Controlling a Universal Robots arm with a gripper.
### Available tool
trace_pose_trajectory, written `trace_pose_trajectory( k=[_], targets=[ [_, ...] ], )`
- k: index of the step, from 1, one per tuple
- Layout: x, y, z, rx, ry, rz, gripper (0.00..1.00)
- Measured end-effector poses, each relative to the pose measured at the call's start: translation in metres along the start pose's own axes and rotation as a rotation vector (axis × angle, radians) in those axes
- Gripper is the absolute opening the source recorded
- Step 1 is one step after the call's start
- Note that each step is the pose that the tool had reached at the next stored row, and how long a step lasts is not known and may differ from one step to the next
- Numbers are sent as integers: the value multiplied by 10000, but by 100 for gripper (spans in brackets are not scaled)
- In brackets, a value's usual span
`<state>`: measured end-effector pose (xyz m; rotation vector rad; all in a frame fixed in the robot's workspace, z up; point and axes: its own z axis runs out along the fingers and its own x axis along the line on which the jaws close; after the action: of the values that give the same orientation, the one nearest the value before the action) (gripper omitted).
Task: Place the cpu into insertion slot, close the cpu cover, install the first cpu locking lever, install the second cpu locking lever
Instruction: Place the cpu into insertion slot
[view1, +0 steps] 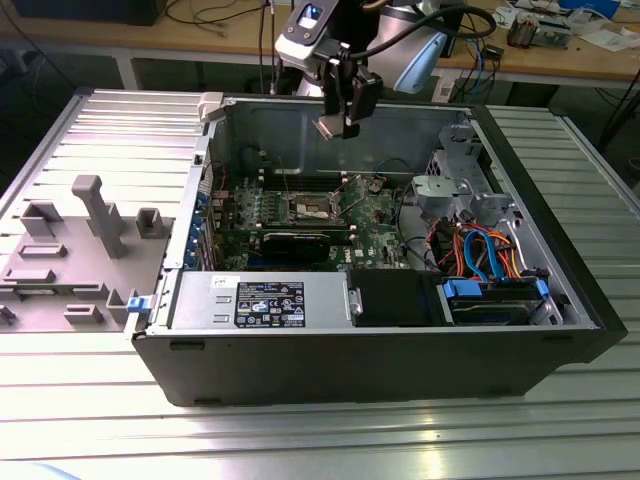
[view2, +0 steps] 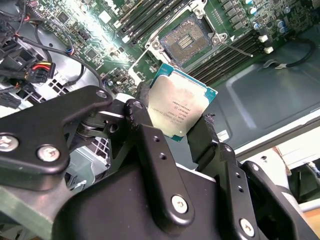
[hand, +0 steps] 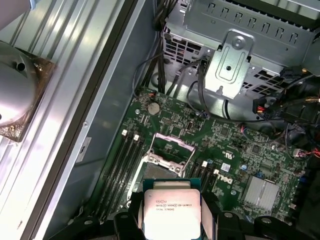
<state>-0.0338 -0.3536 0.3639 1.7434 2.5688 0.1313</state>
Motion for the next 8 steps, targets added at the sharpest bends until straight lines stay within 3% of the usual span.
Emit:
trace_pose_trajectory(
  k=[8],
  targets=[
    [0, 0, 1, -4, -27, 280, 55]
  ],
)
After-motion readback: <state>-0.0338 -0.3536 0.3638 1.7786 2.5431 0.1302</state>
